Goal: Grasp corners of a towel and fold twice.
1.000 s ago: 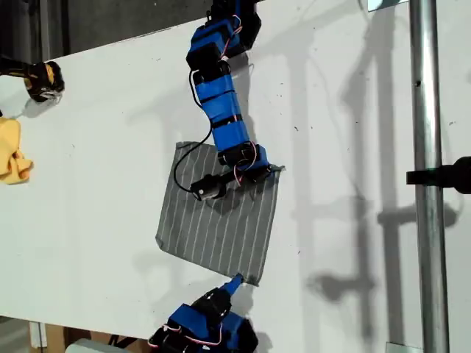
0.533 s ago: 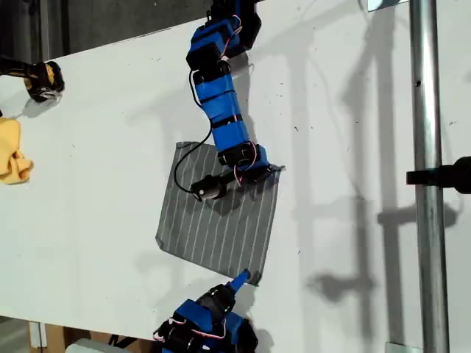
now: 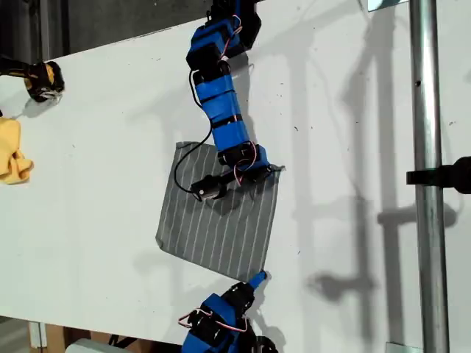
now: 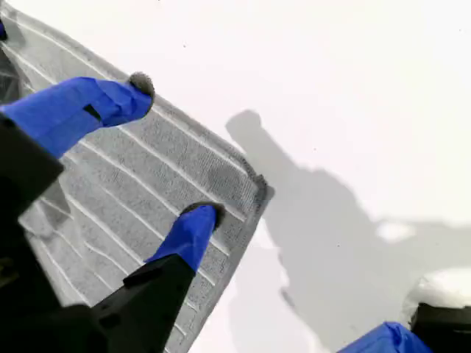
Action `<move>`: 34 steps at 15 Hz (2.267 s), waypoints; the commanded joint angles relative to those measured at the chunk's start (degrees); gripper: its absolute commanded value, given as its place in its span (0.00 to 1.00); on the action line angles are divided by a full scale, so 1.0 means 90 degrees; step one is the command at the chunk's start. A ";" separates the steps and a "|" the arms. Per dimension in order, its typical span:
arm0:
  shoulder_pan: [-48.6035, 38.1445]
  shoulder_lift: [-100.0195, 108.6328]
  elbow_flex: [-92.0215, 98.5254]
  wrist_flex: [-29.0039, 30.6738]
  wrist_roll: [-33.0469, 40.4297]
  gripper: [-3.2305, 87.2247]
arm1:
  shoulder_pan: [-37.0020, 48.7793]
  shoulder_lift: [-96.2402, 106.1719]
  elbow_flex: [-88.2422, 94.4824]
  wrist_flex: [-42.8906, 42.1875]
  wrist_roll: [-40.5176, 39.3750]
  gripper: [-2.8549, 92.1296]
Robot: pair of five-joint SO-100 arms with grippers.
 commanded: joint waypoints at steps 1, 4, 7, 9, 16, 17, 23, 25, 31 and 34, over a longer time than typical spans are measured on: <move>-0.0225 -0.0098 0.0195 -0.0176 -0.0107 0.34 | 0.0068 0.0332 -0.0078 0.0010 -0.0068 0.03; -0.0645 -0.0127 0.0518 -0.0498 0.0049 0.34 | 0.0078 0.0342 -0.0078 0.0020 -0.0068 0.03; -0.0801 -0.0264 0.0586 -0.0693 0.0176 0.34 | 0.0098 0.0342 -0.0078 0.0020 -0.0068 0.03; -0.0811 -0.0371 0.0732 -0.0938 0.0156 0.34 | 0.0107 0.0352 -0.0078 0.0020 -0.0068 0.03; -0.0840 -0.0967 0.1260 -0.1777 -0.0166 0.32 | 0.0049 0.0352 -0.0078 0.0039 -0.0068 0.03; -0.0869 -0.1260 0.1240 -0.1924 -0.0195 0.32 | 0.0039 0.0352 -0.0078 0.0039 -0.0068 0.03; -0.0977 -0.1514 0.0850 -0.1924 -0.0400 0.03 | 0.0020 0.0371 -0.0068 0.0059 -0.0068 0.03; -0.0947 -0.1514 0.0654 -0.1807 -0.0498 0.03 | 0.0000 0.0410 -0.0049 0.0059 -0.0068 0.03; -0.0342 -0.1221 -0.0957 -0.1113 -0.0381 0.03 | -0.0234 0.1650 -0.0020 0.0078 -0.0508 0.03; 0.0137 -0.1113 -0.1846 -0.1064 0.0117 0.03 | -0.0488 0.2197 -0.0020 -0.0049 -0.0859 0.03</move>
